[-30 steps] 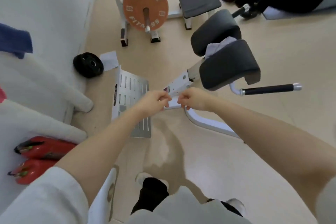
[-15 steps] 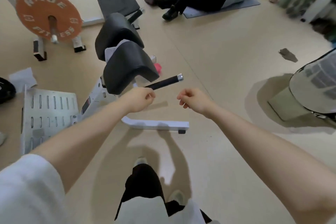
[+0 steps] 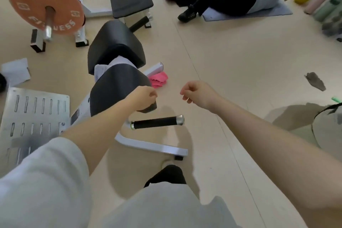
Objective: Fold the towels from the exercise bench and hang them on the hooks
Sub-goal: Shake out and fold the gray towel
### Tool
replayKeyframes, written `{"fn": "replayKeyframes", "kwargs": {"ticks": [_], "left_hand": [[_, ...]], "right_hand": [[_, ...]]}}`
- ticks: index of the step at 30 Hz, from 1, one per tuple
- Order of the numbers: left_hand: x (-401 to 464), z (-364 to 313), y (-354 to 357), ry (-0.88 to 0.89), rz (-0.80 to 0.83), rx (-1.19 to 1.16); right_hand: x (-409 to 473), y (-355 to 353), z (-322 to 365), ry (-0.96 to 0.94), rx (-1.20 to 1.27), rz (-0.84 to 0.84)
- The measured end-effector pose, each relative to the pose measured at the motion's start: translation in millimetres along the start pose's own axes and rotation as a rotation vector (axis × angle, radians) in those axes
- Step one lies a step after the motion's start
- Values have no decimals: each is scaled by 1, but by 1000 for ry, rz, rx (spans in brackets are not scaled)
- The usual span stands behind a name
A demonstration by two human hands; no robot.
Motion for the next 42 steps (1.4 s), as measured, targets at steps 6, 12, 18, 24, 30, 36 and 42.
{"fn": "replayKeyframes", "kwargs": {"ticks": [6, 12, 18, 24, 30, 36, 42], "left_hand": [[49, 23, -52, -203, -145, -175], [75, 70, -60, -511, -396, -216], [98, 84, -36, -890, -286, -149], [111, 78, -33, -1064, -342, -251], [116, 74, -33, -1137, -367, -348], [120, 68, -29, -1187, -379, -369], [124, 58, -34, -1201, -387, -404]], "right_hand": [[88, -25, 57, -125, -167, 170], [186, 14, 90, -302, -270, 367], [271, 65, 104, -512, -517, 624], [338, 108, 120, -733, -814, 835], [355, 132, 114, -595, -566, 806], [355, 141, 108, -517, -632, 823], [360, 120, 128, -318, -489, 889]]}}
Point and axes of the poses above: each hand's wrist, its own x-axis towards the middle knuckle, its own y-axis out of the palm, z = x × y, the point moved 2 cm from there along x, towards the middle knuckle, and after that the axes turned 2 degrees about -y, right-handed, at the moved point
